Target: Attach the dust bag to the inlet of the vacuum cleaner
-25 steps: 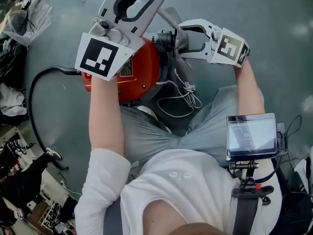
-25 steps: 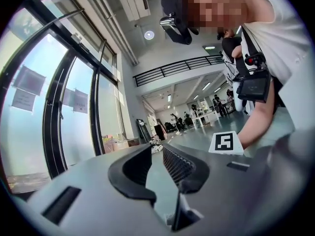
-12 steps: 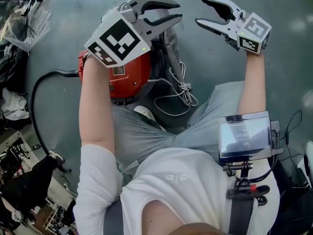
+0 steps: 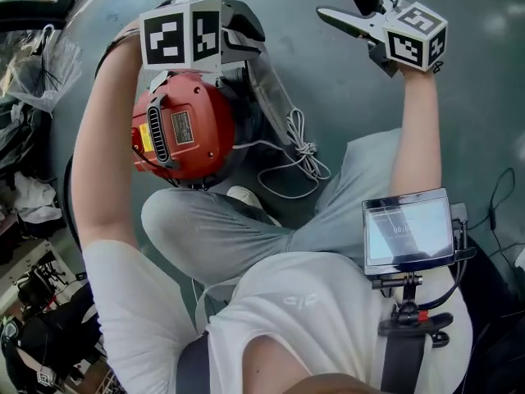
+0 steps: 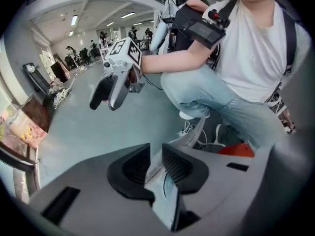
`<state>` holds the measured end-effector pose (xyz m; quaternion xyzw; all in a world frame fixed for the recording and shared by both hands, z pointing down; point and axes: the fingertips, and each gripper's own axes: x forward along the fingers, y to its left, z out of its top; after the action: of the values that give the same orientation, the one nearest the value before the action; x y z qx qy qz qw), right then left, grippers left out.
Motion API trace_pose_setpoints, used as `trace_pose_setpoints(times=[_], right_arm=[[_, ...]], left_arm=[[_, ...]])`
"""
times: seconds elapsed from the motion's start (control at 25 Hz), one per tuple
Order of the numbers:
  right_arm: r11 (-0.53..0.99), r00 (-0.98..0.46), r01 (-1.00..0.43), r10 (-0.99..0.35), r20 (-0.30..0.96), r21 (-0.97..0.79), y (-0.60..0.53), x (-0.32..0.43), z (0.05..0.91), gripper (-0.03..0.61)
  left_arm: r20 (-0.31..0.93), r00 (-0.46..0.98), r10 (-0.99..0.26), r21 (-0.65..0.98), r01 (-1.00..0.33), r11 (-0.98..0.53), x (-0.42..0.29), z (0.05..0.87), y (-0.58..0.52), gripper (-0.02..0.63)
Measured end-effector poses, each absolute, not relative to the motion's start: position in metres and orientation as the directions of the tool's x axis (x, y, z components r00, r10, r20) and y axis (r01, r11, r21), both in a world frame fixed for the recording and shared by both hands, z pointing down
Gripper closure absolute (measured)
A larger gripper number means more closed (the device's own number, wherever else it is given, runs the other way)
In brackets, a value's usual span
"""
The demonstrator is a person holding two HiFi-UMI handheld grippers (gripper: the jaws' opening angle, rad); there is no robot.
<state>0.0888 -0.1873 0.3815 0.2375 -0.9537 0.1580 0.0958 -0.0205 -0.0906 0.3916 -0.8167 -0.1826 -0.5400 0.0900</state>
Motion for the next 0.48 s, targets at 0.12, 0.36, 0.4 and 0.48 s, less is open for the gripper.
trace_pose_setpoints(times=[0.12,0.36,0.4,0.48], right_arm=[[0.846,-0.878,-0.464,-0.401,0.26,-0.261,-0.184,0.078,0.384,0.267],[0.856,-0.884,-0.448,-0.38,0.272,-0.26,-0.179,0.072,0.384,0.267],[0.855,-0.885,-0.448,-0.381,0.268,-0.262,-0.179,0.072,0.383,0.267],[0.855,-0.884,-0.45,-0.384,0.268,-0.259,-0.18,0.074,0.383,0.267]], left_arm=[[0.926,0.26,0.274,0.127,0.468,-0.875,-0.028,0.382,-0.079,0.548],[0.99,0.099,0.097,0.007,0.662,-0.749,-0.053,0.41,-0.075,0.549],[0.992,0.091,0.09,0.006,0.668,-0.744,-0.055,0.41,-0.072,0.549],[0.993,0.097,0.065,-0.019,0.684,-0.729,-0.057,0.412,-0.07,0.549]])
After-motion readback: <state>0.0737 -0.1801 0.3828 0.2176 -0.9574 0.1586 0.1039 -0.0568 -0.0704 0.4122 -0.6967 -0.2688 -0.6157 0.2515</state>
